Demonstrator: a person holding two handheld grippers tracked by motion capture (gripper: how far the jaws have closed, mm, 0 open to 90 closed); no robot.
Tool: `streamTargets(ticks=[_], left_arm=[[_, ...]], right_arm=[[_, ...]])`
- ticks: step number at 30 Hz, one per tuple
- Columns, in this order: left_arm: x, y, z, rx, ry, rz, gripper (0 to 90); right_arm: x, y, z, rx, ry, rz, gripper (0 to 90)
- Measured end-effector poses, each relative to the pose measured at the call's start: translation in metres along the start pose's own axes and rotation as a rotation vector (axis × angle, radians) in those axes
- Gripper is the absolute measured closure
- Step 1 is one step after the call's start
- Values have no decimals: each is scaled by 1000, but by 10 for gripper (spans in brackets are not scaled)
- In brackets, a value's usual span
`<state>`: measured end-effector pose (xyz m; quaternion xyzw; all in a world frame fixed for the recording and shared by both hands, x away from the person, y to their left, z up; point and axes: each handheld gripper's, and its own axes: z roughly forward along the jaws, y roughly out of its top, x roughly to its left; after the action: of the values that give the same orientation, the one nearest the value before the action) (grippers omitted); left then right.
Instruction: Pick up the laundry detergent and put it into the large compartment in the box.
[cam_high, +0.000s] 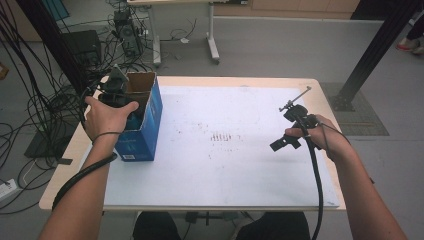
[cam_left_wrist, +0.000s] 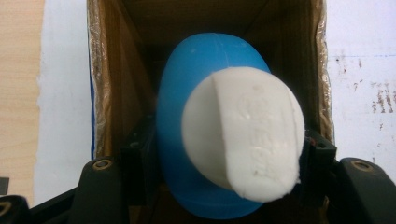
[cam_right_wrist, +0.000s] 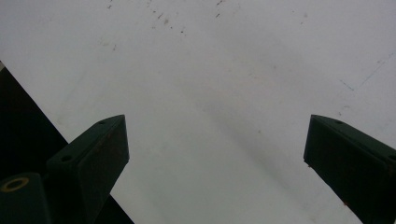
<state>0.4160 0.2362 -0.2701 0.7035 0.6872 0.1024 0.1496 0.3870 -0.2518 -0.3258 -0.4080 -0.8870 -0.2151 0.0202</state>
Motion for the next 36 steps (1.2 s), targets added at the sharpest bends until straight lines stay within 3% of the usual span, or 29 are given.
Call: streamTargets(ticks=[36], left_arm=[[1, -3, 0, 2, -4, -9, 382]], right_arm=[[-1, -3, -4, -13, 0, 3, 64]])
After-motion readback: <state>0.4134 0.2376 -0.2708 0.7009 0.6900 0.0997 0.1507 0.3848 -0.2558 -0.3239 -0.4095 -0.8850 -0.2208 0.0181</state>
